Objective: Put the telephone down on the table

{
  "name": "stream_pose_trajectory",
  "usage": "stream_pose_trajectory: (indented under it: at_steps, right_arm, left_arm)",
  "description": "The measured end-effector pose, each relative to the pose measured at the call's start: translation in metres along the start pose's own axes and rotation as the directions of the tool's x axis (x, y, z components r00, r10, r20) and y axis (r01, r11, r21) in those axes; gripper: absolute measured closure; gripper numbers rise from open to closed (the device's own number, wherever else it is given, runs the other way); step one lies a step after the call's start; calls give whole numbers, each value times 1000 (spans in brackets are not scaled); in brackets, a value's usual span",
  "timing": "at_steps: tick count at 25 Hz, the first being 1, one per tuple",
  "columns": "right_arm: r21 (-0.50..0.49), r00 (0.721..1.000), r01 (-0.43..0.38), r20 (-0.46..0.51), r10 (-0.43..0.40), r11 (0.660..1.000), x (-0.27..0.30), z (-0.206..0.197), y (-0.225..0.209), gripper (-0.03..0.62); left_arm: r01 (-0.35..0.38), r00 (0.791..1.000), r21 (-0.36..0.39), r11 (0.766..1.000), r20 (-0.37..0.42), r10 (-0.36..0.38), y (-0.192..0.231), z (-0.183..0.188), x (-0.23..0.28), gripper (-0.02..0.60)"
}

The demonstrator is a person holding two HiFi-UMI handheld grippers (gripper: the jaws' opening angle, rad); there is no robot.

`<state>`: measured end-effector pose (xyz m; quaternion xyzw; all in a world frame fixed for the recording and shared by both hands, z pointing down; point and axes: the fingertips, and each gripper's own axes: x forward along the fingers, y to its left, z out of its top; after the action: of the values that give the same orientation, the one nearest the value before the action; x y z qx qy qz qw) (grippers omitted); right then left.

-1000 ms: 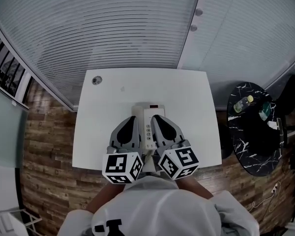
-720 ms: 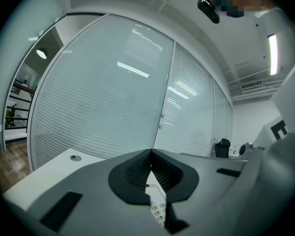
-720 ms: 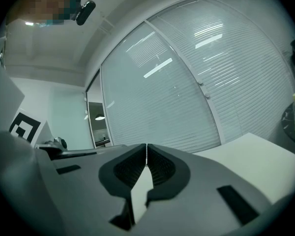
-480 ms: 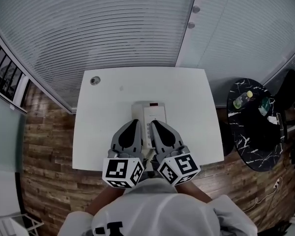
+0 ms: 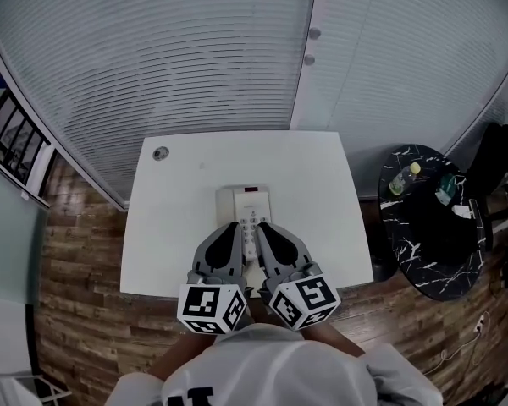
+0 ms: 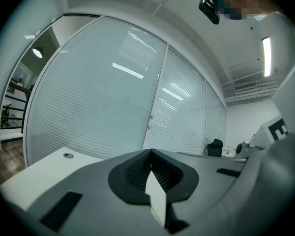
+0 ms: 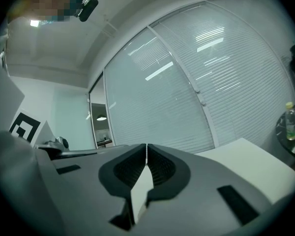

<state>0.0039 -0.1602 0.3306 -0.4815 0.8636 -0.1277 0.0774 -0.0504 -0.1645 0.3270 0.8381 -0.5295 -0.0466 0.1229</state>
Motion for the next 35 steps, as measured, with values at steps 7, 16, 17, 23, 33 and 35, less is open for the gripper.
stream_pose_trajectory:
  at_steps: [7, 16, 17, 23, 33, 35]
  right_arm:
    - [20, 1000, 12, -21, -12, 1000, -61, -8, -8, 562]
    - [7, 999, -32, -30, 32, 999, -138, -11, 5, 562]
    - [9, 999, -36, -31, 36, 999, -144, -11, 7, 562]
    - [18, 998, -46, -34, 47, 999, -164, -14, 13, 562]
    - [34, 999, -38, -16, 39, 999, -184, -12, 10, 562]
    - [20, 999, -42, -8, 42, 999, -188, -9, 14, 562]
  left_arm:
    - [-2, 1000, -16, 1000, -20, 2, -49, -24, -28, 577]
    - [-24, 1000, -74, 997, -2, 23, -107, -52, -82, 577]
    - [-30, 1000, -72, 997, -1, 30, -110, -53, -87, 577]
    - [-39, 999, -66, 997, -1, 39, -124, -55, -102, 577]
    - [-17, 1000, -42, 999, 21, 17, -146, -56, -111, 577]
    - [-14, 1000, -45, 999, 24, 15, -146, -55, -114, 577]
